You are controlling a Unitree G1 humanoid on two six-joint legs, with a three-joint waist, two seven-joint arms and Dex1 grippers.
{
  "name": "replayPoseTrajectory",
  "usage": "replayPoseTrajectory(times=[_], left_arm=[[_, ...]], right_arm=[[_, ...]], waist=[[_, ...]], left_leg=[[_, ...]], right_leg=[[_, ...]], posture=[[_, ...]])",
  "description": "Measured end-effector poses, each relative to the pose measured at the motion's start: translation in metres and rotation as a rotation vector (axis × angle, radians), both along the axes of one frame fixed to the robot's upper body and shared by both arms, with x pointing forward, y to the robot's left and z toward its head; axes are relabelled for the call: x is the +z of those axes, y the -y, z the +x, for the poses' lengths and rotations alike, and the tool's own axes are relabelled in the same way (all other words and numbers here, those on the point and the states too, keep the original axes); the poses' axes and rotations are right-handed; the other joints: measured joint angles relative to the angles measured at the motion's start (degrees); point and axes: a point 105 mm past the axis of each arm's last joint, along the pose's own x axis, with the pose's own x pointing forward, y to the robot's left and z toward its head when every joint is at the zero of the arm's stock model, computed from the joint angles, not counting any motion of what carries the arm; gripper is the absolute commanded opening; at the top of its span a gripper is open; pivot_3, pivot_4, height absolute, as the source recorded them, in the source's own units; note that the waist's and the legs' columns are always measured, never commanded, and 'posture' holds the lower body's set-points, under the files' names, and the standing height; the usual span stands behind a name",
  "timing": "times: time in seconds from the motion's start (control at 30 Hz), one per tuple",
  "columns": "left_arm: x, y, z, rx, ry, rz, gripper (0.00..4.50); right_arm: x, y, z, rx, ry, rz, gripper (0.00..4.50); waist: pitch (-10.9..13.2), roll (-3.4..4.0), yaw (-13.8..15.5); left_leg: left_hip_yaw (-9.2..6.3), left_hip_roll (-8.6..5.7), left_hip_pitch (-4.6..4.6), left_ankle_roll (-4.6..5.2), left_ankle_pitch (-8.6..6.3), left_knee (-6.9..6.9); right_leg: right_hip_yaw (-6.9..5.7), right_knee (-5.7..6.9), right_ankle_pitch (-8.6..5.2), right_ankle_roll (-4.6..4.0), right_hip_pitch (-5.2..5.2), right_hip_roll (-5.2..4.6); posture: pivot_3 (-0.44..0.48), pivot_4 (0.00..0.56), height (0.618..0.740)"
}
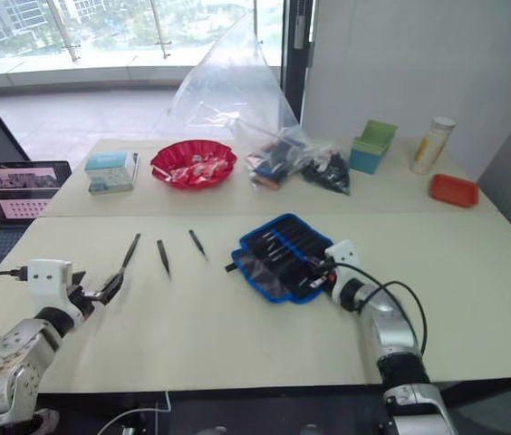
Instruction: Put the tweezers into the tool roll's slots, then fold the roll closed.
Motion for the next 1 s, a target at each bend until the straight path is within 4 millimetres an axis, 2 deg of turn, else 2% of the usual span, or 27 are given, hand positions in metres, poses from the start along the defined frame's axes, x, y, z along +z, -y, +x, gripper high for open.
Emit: replayPoseTrajectory(times=[0.17, 0.3, 0.53, 0.77, 1.0], left_arm=[[-0.003, 0.002, 0.02, 0.005, -0.058, 0.012, 4.48], [-0.014, 0.009, 0.033, -0.008, -0.11, 0.005, 4.48], [-0.014, 0.014, 0.057, -0.007, -0.121, 0.026, 4.48], [-0.011, 0.014, 0.076, 0.031, -0.129, 0.024, 2.3], [-0.009, 0.006, 0.077, 0.056, -0.126, 0.025, 0.02]], right_arm=[[0.0, 0.0, 0.0, -0.004, -0.003, 0.0, 0.0], [0.001, -0.001, -0.001, -0.002, -0.004, -0.001, 0.0], [0.001, 0.0, -0.001, -0.006, -0.012, -0.001, 0.0], [0.001, 0.0, -0.001, -0.016, -0.012, -0.002, 0.0], [0.002, 0.0, -0.002, -0.017, -0.008, -0.003, 0.0]], waist=[[0.0, 0.0, 0.0], [0.0, -0.01, 0.0], [0.0, -0.02, 0.1], [0.0, -0.02, 0.1], [0.0, -0.03, 0.1]], left_leg=[[0.0, 0.0, -0.04, -0.01, 0.01, 0.01], [0.0, -0.01, -0.15, -0.03, 0.02, 0.01], [-0.02, -0.01, -0.17, -0.08, 0.06, 0.05], [-0.02, -0.03, -0.19, -0.1, 0.08, 0.08], [-0.03, -0.04, -0.21, -0.09, 0.07, 0.08]], right_leg=[[-0.02, -0.02, 0.0, 0.0, -0.02, 0.0], [-0.01, 0.02, 0.0, 0.0, 0.0, 0.0], [-0.04, 0.03, 0.0, 0.0, 0.0, -0.01], [-0.03, 0.08, 0.01, 0.01, 0.03, -0.04], [-0.04, 0.07, 0.01, 0.02, 0.01, -0.04]], posture=[[0.0, 0.15, 0.74], [0.0, 0.15, 0.74], [0.0, 0.15, 0.74], [0.0, 0.15, 0.74], [0.0, 0.15, 0.74]])
